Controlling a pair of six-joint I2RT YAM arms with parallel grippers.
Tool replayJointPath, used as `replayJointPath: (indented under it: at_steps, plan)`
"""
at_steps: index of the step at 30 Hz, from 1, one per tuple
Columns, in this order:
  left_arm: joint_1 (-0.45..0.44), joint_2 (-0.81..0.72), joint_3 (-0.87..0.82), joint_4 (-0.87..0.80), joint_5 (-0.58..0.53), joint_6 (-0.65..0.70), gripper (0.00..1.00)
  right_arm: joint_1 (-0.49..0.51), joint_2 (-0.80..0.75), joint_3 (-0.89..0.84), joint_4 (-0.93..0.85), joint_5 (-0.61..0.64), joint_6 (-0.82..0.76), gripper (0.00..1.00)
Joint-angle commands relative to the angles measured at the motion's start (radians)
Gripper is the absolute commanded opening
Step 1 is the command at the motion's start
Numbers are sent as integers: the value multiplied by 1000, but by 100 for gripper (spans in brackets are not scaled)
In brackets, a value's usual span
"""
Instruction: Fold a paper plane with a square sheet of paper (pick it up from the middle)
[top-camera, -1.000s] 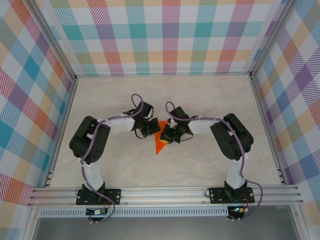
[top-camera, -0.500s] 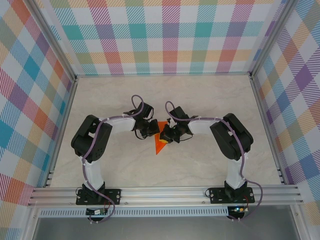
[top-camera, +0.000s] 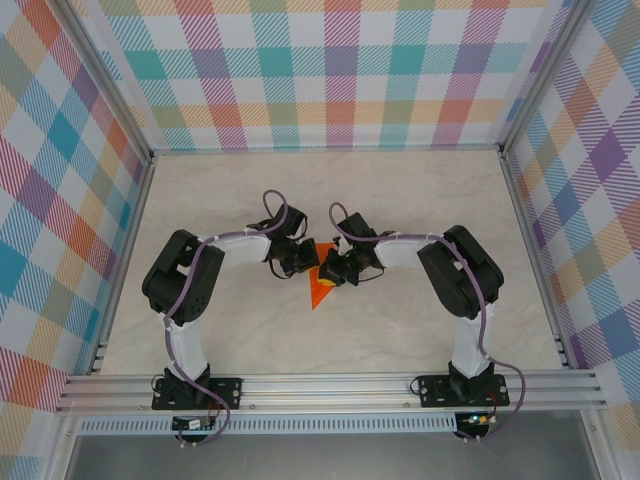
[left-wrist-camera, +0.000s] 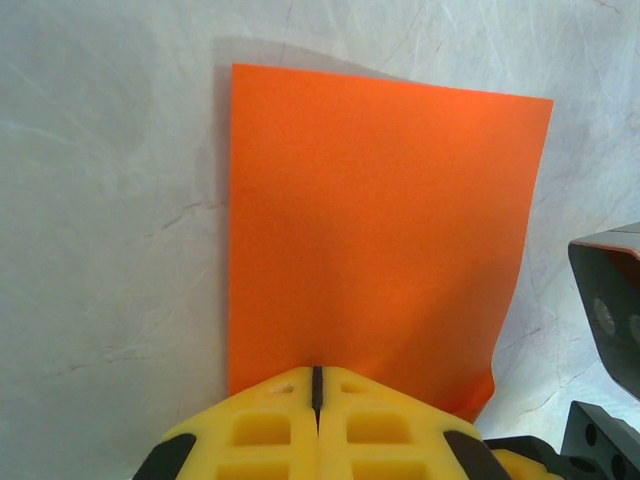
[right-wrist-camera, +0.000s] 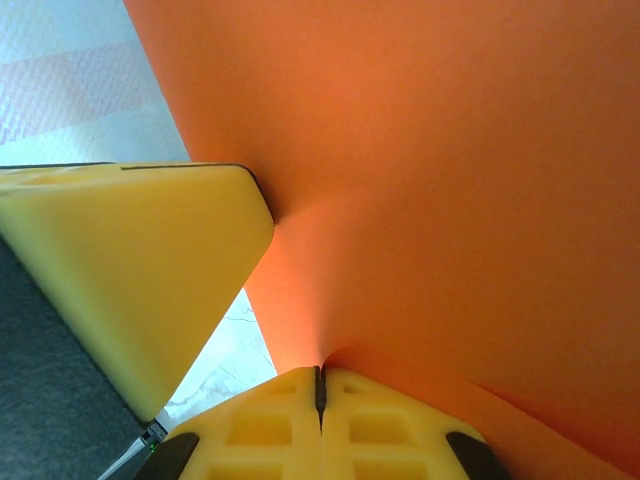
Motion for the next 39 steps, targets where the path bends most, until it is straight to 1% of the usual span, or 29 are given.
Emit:
replayJointPath:
  at_steps: [1, 20, 26, 28, 31, 33, 35, 39]
  plan:
    - [5, 9, -9, -24, -1, 14, 0, 6, 24, 19, -1, -1, -23, 0]
    - [5, -3, -14, -24, 3, 12, 0, 6, 47, 17, -7, 3, -29, 0]
    - [9, -50, 18, -61, -23, 20, 0, 7, 55, 14, -31, 25, -40, 0]
    - [19, -88, 28, -120, -65, 11, 1, 7, 59, 12, -36, 30, -42, 3]
    - [38, -147, 27, -169, -155, -21, 2, 7, 63, 9, -42, 40, -40, 6]
    - [47, -178, 9, -184, -194, -39, 2, 9, 66, 7, -40, 44, -36, 9]
    - [51, -202, -21, -173, -195, -52, 4, 9, 66, 6, -40, 47, -31, 13]
    - [51, -255, -101, -129, -135, -70, 7, 11, 62, 10, -40, 46, -27, 24]
